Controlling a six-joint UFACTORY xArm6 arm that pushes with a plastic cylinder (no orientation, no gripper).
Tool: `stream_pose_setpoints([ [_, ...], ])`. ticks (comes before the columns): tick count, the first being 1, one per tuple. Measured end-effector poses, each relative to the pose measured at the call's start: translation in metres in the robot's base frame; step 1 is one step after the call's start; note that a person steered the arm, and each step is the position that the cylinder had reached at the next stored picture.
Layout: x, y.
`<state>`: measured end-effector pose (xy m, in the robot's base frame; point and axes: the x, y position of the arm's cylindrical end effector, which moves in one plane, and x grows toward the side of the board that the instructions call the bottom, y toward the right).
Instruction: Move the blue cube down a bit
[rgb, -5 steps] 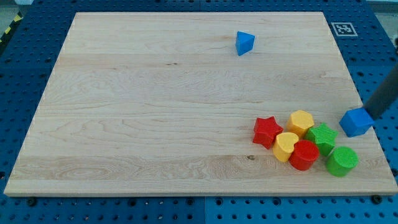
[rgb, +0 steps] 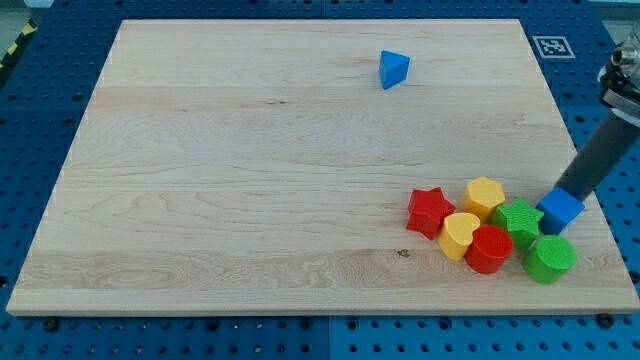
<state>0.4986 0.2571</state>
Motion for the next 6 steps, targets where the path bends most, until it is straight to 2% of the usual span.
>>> stream_pose_setpoints([
  [1, -0.031, -0.034],
  [3, -0.098, -0.181],
  [4, -0.151, -0.252],
  [5, -0.203, -0.261],
  [6, -0.211, -0.217],
])
